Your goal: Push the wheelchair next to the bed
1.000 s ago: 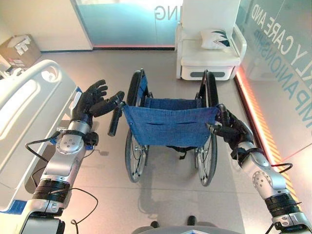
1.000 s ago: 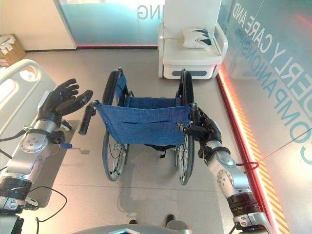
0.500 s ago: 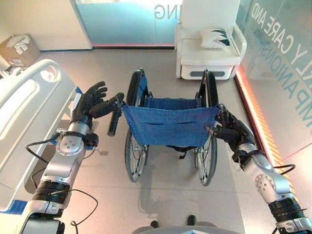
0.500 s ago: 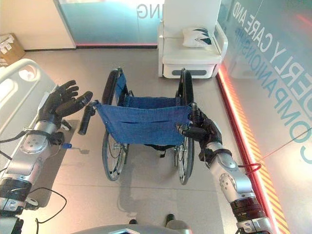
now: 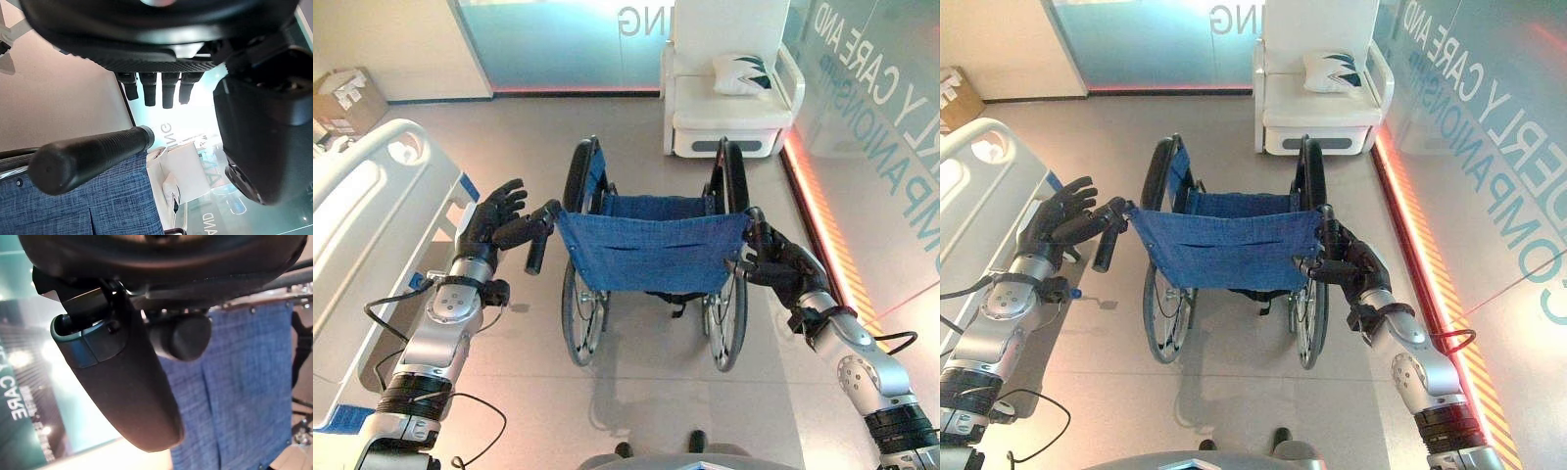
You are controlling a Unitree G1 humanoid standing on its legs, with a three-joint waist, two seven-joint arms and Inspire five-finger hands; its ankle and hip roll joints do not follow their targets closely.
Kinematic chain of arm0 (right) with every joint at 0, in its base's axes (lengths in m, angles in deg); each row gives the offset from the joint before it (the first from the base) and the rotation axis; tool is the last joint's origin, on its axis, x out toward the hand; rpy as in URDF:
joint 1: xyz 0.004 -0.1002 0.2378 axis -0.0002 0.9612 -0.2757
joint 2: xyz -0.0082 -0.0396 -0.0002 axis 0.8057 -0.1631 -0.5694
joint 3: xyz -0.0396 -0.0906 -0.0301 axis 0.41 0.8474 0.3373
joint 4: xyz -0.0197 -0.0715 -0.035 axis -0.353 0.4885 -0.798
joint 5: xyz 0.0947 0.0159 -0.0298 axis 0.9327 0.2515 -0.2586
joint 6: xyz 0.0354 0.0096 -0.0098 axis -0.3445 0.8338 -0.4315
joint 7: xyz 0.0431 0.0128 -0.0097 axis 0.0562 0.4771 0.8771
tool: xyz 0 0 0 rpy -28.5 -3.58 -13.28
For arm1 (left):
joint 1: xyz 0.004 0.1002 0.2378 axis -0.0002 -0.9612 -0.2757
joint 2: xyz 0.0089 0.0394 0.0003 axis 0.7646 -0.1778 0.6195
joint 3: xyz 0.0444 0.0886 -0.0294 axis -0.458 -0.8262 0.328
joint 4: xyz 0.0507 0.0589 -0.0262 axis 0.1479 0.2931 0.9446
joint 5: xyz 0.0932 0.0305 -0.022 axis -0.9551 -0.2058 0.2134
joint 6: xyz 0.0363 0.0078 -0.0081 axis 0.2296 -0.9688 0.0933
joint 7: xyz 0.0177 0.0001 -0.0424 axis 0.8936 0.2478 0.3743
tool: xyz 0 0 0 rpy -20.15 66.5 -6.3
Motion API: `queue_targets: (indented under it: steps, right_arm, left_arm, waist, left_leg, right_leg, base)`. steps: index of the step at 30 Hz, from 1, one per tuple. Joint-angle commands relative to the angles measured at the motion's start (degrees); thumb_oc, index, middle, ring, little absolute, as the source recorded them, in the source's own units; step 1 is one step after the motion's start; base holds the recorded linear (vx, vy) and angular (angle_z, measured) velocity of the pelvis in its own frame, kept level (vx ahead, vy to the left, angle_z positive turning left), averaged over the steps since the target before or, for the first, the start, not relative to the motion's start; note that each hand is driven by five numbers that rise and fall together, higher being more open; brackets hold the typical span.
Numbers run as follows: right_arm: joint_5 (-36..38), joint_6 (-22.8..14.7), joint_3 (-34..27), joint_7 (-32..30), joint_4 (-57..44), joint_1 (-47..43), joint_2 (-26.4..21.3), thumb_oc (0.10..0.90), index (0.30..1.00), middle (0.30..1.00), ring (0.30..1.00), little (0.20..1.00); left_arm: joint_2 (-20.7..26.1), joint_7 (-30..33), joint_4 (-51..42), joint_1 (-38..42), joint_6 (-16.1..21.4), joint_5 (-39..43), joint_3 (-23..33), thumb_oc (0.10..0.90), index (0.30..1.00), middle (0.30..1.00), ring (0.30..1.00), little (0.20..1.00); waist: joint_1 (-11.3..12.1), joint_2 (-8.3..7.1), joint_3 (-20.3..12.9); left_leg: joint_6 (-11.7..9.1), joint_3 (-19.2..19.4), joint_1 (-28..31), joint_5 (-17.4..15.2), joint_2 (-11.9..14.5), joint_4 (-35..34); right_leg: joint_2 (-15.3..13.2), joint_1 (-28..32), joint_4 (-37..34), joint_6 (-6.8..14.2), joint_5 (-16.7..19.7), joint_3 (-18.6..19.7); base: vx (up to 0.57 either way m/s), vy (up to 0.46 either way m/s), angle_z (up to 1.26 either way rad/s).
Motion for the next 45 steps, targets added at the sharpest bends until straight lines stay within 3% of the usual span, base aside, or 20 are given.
queue_targets:
  steps: [1, 2, 3, 5, 7, 20, 33, 38, 40, 44, 45]
  right_arm:
    - [-0.9, -6.9, -0.9, 5.6, -11.4, -3.8, -1.6, 0.800, 0.900, 0.900, 0.900, 0.900]
    - [-1.8, -7.8, -0.8, 5.6, -11.7, -3.9, -1.4, 0.800, 0.900, 0.900, 0.900, 0.900]
    - [-2.0, -8.4, -0.7, 5.5, -11.9, -4.0, -1.3, 0.657, 0.686, 0.686, 0.686, 0.686]
    - [-2.0, -10.1, -0.6, 4.6, -12.5, -4.3, -0.8, 0.482, 0.422, 0.422, 0.422, 0.422]
    - [-2.1, -10.9, -0.5, 4.6, -12.8, -4.8, 0.1, 0.400, 0.300, 0.300, 0.300, 0.300]
    - [-3.7, -10.6, 1.2, 5.0, -13.4, -5.5, 0.7, 0.400, 0.300, 0.300, 0.300, 0.300]
    - [-3.0, -11.0, 2.4, 4.0, -12.6, -6.1, -1.1, 0.400, 0.300, 0.300, 0.300, 0.300]
    - [-2.5, -10.9, 2.4, 4.2, -12.1, -6.0, -1.7, 0.400, 0.300, 0.300, 0.300, 0.300]
    - [-2.8, -10.7, 2.6, 4.0, -11.9, -6.2, -1.2, 0.400, 0.300, 0.300, 0.300, 0.300]
    - [-3.0, -10.7, 2.7, 3.7, -11.8, -6.0, -0.7, 0.400, 0.300, 0.300, 0.300, 0.300]
    - [-3.0, -10.9, 2.5, 3.6, -11.7, -5.8, -0.4, 0.400, 0.300, 0.300, 0.300, 0.300]
  left_arm:
    - [2.5, 2.6, -1.4, 4.9, 4.7, -0.4, 3.9, 0.800, 0.900, 0.900, 0.900, 0.900]
    - [2.3, 2.5, -1.3, 4.7, 4.7, -0.5, 3.9, 0.800, 0.900, 0.900, 0.900, 0.900]
    - [2.1, 2.6, -1.5, 4.6, 4.5, -0.5, 3.8, 0.800, 0.900, 0.900, 0.900, 0.900]
    - [1.9, 2.7, -1.6, 4.6, 4.1, -0.6, 3.6, 0.800, 0.900, 0.900, 0.900, 0.900]
    - [1.4, 2.5, -1.3, 4.6, 3.6, -1.0, 3.3, 0.800, 0.900, 0.900, 0.900, 0.900]
    - [0.4, -5.5, -1.8, 3.4, -6.0, 8.2, 1.9, 0.800, 0.900, 0.900, 0.900, 0.900]
    - [2.9, -7.4, 0.3, 4.4, -11.9, 6.0, -0.9, 0.800, 0.900, 0.900, 0.900, 0.900]
    - [4.5, -3.4, 1.9, 5.3, -12.0, 2.6, -1.1, 0.800, 0.900, 0.900, 0.900, 0.900]
    - [5.1, 3.3, 2.9, 5.6, -10.5, -2.5, -0.1, 0.800, 0.900, 0.900, 0.900, 0.900]
    - [5.5, 10.0, 2.2, 5.5, -9.0, -7.6, 1.2, 0.800, 0.900, 0.900, 0.900, 0.900]
    - [5.6, 14.0, 1.3, 5.4, -6.7, -8.8, 2.4, 0.800, 0.900, 0.900, 0.900, 0.900]
  waist:
    - [-1.1, -1.05, -3.4]
    - [-1.0, -0.99, -3.3]
    - [-1.0, -0.94, -3.3]
    - [-0.9, -0.84, -3.3]
    - [-0.8, -0.80, -3.3]
    - [-0.2, -0.04, -3.0]
    - [-0.4, 0.72, -2.3]
    - [-0.3, 0.70, -2.1]
    - [-0.1, 0.47, -2.0]
    - [0.1, 0.14, -2.1]
    - [0.3, -0.14, -2.0]
  left_leg:
    - [0.0, 2.6, -2.6, -1.4, -2.5, 0.6]
    - [-0.1, 2.6, -2.5, -1.4, -2.5, 0.6]
    - [-0.1, 2.6, -2.5, -1.4, -2.5, 0.6]
    - [-0.1, 2.6, -2.4, -1.4, -2.6, 0.6]
    - [-0.1, 2.6, -2.5, -1.5, -2.6, 0.7]
    - [0.0, 2.5, -2.4, -1.6, -2.9, 1.0]
    - [0.1, 2.6, -2.8, -1.4, -3.1, 1.1]
    - [0.2, 2.5, -2.9, -1.3, -3.3, 1.1]
    - [0.2, 2.3, -3.0, -1.4, -3.3, 1.2]
    - [0.1, 2.0, -3.2, -1.3, -3.4, 1.2]
    - [0.1, 1.9, -3.3, -1.3, -3.4, 1.2]
  right_leg:
    - [-0.3, -2.0, 4.3, 1.8, -2.8, -0.8]
    - [-0.3, -1.9, 4.2, 1.8, -2.8, -0.9]
    - [-0.3, -1.8, 4.1, 1.8, -2.8, -0.9]
    - [-0.3, -1.7, 4.0, 1.8, -2.8, -0.9]
    - [-0.4, -1.7, 3.9, 1.8, -2.8, -0.9]
    - [-0.7, -1.4, 3.4, 2.1, -2.4, -1.5]
    - [-1.1, -1.9, 3.7, 2.5, -2.2, -1.8]
    - [-1.2, -1.9, 3.8, 2.6, -2.2, -2.1]
    - [-1.3, -1.9, 3.8, 2.5, -2.3, -2.2]
    - [-1.3, -2.0, 3.8, 2.5, -2.3, -2.2]
    - [-1.3, -2.0, 3.9, 2.4, -2.4, -2.2]
  base:
    - [0.00, 0.000, 0.00]
    - [0.00, 0.000, 0.00]
    - [0.00, 0.000, 0.00]
    - [0.00, 0.000, 0.00]
    - [0.00, 0.000, 0.00]
    - [0.00, 0.001, -0.01]
    - [0.00, 0.000, 0.00]
    - [0.00, 0.000, 0.00]
    - [0.00, 0.000, 0.00]
    - [0.00, -0.010, 0.00]
    - [0.00, 0.000, 0.00]
